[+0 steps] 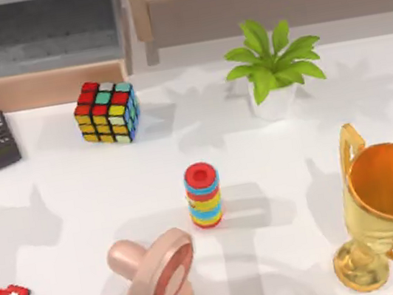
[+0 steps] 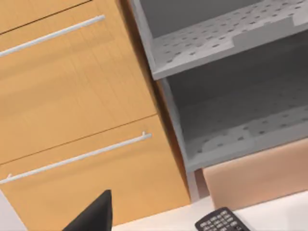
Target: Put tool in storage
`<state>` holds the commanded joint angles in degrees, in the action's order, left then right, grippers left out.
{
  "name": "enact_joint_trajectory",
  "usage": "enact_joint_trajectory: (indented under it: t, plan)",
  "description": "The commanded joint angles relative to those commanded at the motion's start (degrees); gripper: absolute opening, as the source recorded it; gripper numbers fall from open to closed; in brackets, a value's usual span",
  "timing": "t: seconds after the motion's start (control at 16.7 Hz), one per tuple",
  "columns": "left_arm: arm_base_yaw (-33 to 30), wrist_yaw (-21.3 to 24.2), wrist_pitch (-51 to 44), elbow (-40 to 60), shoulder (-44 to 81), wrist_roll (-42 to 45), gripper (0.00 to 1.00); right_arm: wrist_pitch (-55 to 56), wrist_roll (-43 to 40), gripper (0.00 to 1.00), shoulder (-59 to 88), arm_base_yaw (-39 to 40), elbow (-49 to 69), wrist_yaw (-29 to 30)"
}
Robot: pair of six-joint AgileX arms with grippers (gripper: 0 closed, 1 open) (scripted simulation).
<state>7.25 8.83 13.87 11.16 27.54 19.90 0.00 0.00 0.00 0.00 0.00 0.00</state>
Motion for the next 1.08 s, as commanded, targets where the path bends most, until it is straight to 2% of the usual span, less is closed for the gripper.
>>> enact_joint_trajectory:
  t: [0.6,0.84,1.08]
  plan:
    - [11.9,11.4,28.6,26.2,53.8,39.1,1.00,0.0,0.0,1.00,0.0,0.0,0.0,0.0]
    - [14.9,14.6,39.6,37.1,75.3,53.4,1.00,0.0,0.0,1.00,0.0,0.0,0.0,0.0]
    - [16.3,16.7,48.0,46.0,92.3,64.2,1.00,0.0,0.0,1.00,0.0,0.0,0.0,0.0]
